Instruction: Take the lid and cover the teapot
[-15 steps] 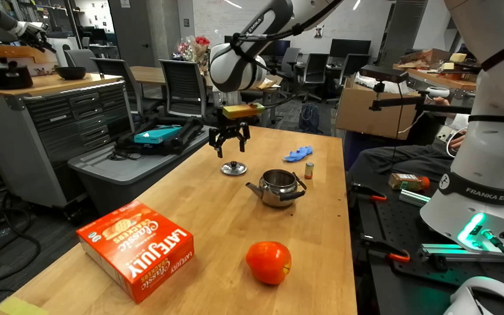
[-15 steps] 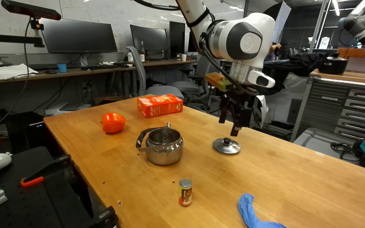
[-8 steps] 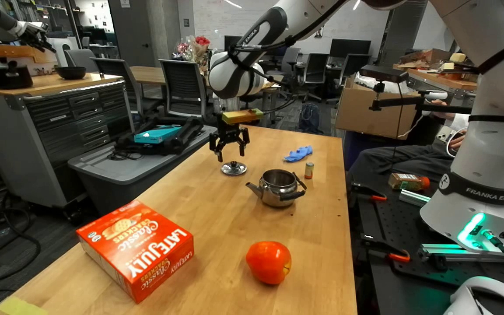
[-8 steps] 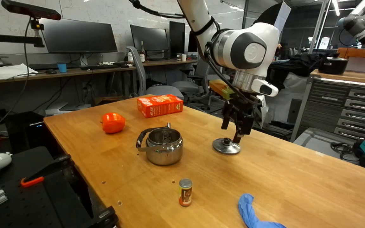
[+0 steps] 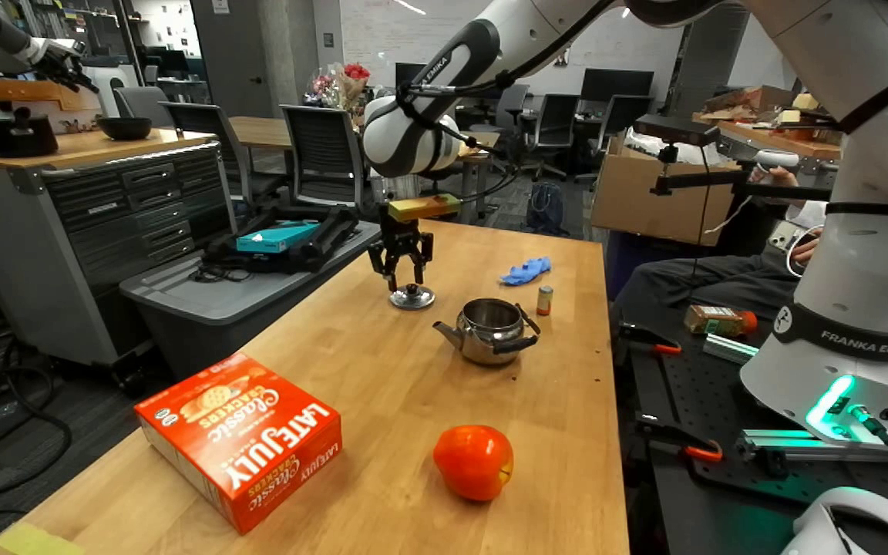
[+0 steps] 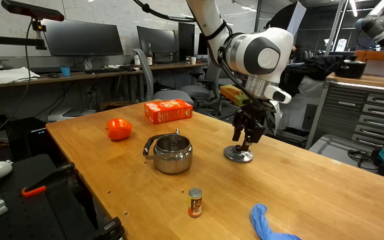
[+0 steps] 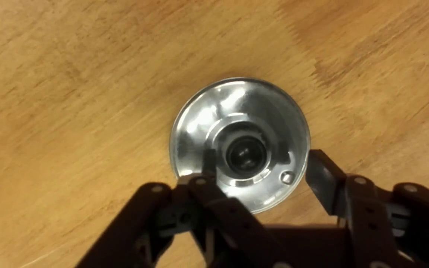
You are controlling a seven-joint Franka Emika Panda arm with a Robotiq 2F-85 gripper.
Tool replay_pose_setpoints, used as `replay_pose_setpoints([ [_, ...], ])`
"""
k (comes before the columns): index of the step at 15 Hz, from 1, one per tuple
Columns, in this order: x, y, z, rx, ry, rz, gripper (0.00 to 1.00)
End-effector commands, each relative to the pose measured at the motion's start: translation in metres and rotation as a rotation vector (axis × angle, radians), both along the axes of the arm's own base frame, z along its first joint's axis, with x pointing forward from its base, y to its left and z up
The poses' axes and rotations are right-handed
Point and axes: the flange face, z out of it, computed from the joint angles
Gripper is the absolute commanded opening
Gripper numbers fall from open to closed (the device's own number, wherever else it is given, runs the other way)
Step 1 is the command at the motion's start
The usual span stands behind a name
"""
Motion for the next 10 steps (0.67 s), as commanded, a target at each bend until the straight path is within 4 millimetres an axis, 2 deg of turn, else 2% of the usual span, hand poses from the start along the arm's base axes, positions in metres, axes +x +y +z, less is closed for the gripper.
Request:
replay_pose_setpoints([
  [1, 0.0059, -0.0022, 0.0081, 0.033, -0.012, 0.018, 0.35],
  [4, 0.0053, -0.0012, 0.0081, 0.027, -0.015, 0.024, 0.11],
  [5, 0.0052, -0.0007, 0.0077, 0.024, -0.015, 0.024, 0.06],
  [7, 0.0052, 0.0004, 0.0064, 0.022, -0.012, 0.026, 0.11],
  [10, 0.0039, 0.0025, 0.0084, 0.022, -0.011, 0.032, 0.1],
])
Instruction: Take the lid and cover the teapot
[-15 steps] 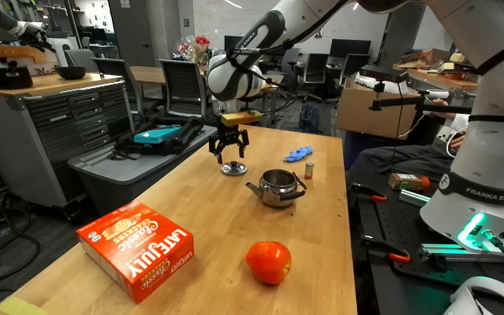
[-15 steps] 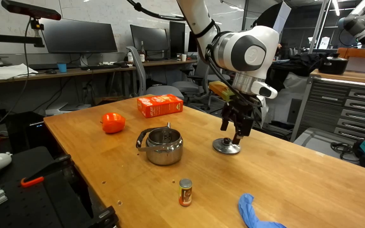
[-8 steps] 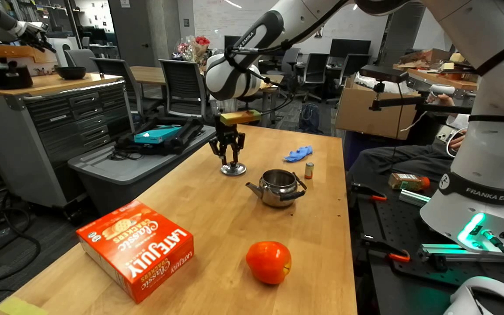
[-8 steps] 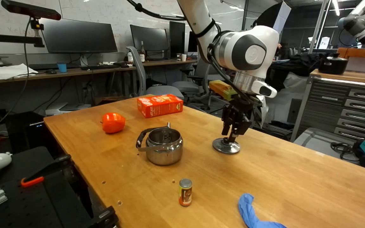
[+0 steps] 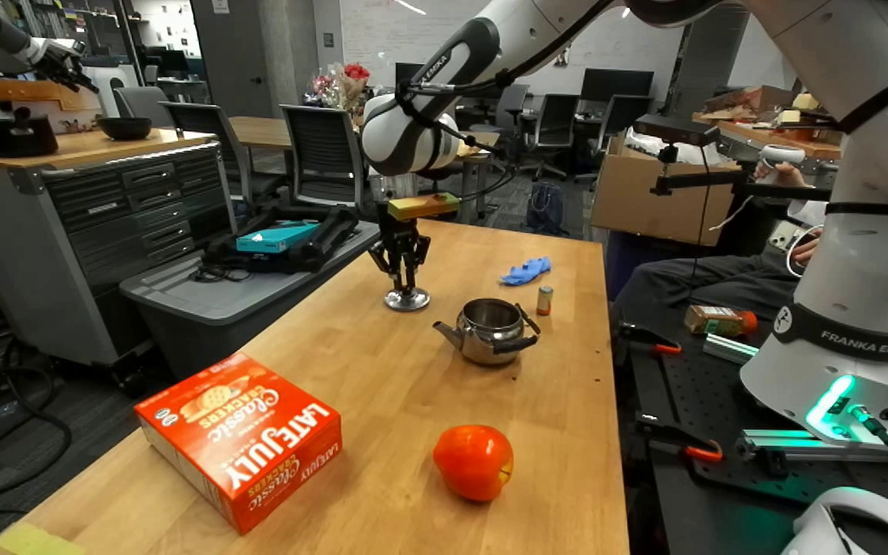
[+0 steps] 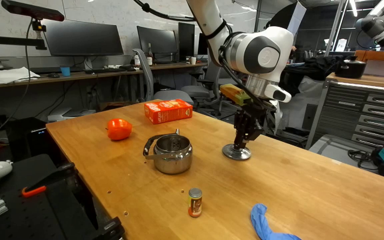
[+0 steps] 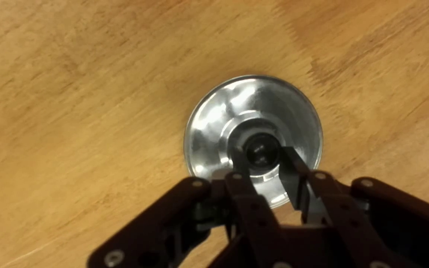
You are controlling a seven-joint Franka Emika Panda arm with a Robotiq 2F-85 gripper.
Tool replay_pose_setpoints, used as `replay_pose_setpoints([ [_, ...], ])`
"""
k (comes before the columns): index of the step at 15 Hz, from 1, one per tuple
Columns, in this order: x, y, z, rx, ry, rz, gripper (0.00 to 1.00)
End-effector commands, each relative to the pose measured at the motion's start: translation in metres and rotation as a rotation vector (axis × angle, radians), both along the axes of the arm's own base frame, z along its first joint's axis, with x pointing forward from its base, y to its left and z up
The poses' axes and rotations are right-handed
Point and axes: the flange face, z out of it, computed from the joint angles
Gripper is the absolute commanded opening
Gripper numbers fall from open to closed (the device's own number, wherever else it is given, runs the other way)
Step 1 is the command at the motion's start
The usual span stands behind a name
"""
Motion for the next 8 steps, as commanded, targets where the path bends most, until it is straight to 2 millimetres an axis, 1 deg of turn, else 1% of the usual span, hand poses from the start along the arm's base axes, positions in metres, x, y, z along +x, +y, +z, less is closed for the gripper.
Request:
replay_pose_setpoints([
  [1, 0.001, 0.002, 0.009, 0.017, -0.007, 0.016, 0.09],
  [4, -0.002, 0.005, 0.027, 0.02, -0.019, 0.025, 0.08],
  [8, -0.006, 0.009, 0.067, 0.003, -0.054, 0.034, 0.07],
])
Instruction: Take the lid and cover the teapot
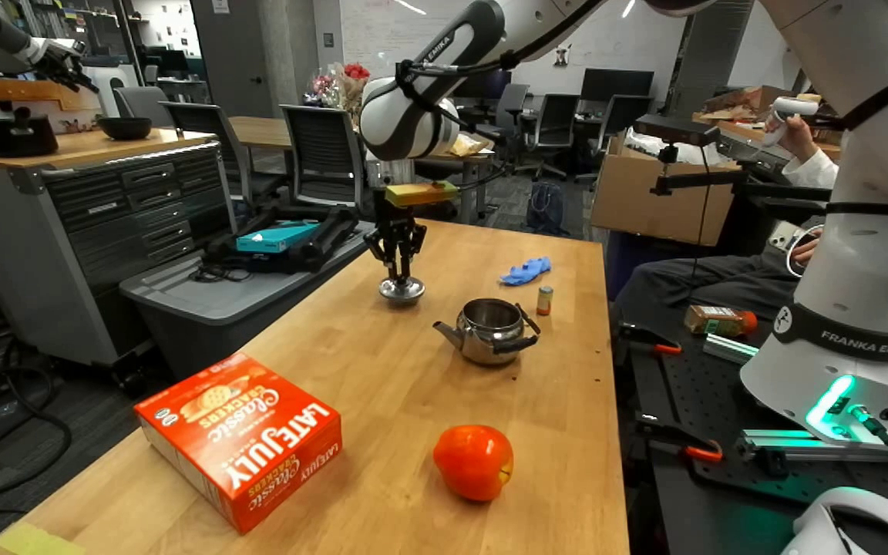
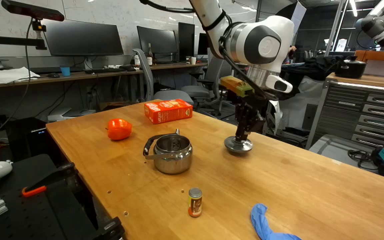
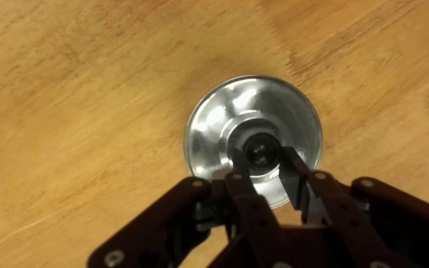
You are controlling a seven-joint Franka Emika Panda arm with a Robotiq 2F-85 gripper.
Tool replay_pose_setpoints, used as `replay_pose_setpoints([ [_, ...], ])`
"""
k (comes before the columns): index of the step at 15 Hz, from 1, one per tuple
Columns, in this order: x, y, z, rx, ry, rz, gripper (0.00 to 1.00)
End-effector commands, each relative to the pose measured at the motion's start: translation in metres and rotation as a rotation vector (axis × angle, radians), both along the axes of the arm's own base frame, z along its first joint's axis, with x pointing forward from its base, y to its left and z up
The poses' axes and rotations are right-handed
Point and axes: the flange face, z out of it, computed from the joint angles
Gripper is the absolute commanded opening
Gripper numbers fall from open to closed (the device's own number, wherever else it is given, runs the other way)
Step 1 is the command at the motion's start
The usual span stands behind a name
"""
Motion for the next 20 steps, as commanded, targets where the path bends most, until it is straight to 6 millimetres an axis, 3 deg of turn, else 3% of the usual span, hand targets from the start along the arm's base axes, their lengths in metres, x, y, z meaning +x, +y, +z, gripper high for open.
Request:
replay_pose_setpoints([
  [1, -0.011, 0.007, 0.049, -0.002, -0.025, 0.021, 0.07],
  [6, -0.028, 0.018, 0.091, -0.018, -0.048, 0.05, 0.07],
  [11, -0.057, 0.035, 0.114, -0.024, -0.038, 0.142, 0.07],
  [15, -0.084, 0.048, 0.116, -0.028, -0.024, 0.245, 0.07],
  [20, -0.116, 0.066, 0.103, -0.053, 0.002, 0.36, 0.07],
])
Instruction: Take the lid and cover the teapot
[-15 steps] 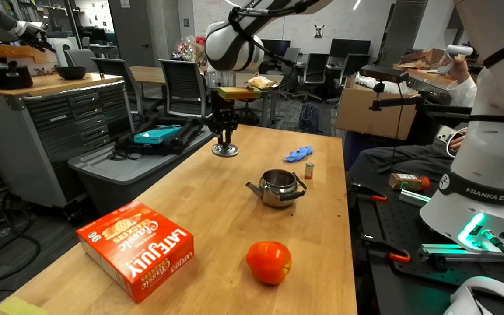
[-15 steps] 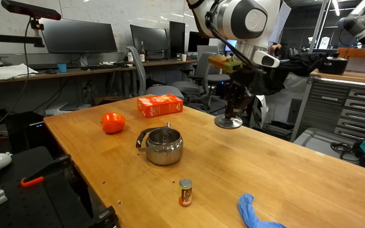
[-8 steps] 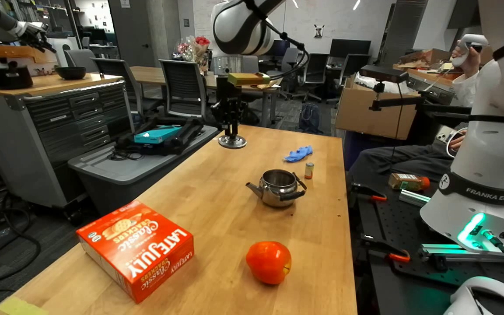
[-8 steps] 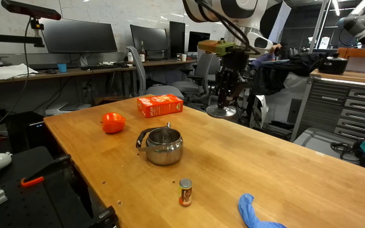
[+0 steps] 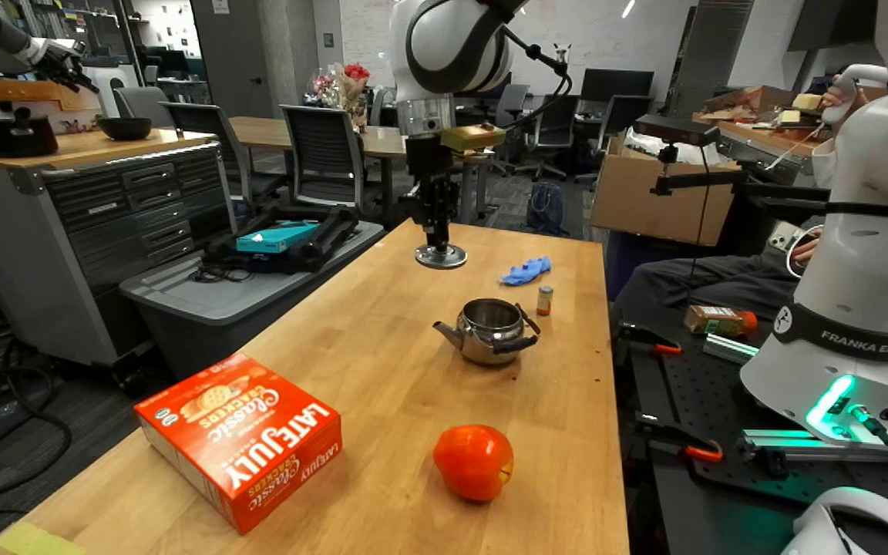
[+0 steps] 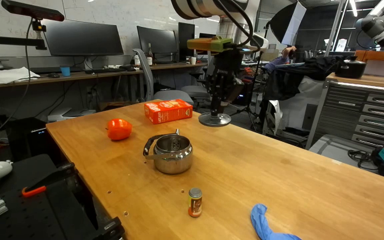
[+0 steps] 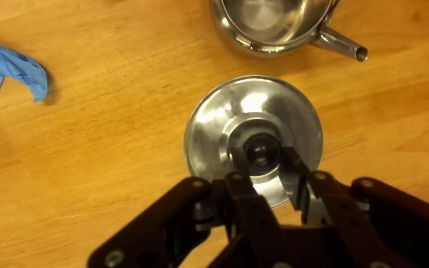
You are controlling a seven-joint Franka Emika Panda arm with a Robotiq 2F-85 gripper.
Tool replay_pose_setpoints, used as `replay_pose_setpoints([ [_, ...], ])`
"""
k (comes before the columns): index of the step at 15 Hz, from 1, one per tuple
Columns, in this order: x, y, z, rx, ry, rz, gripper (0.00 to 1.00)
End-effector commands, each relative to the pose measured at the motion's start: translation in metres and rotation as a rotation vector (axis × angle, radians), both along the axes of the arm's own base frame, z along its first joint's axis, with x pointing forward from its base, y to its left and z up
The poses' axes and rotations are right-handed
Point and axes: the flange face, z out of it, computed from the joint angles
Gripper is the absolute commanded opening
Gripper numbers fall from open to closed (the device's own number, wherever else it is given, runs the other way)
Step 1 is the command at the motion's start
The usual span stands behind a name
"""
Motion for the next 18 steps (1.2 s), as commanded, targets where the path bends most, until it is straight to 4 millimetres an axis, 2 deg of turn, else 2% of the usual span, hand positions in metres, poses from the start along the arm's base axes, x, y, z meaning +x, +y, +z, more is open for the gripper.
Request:
replay_pose_setpoints([
  [1, -0.03, 0.015, -0.001, -0.018, -0.004, 0.097, 0.07],
  [6, -0.056, 0.036, -0.018, -0.047, 0.0, 0.21, 0.07],
  [11, -0.09, 0.046, -0.032, -0.062, -0.039, 0.338, 0.07],
  [18, -0.131, 0.05, -0.031, -0.027, -0.091, 0.457, 0.07],
])
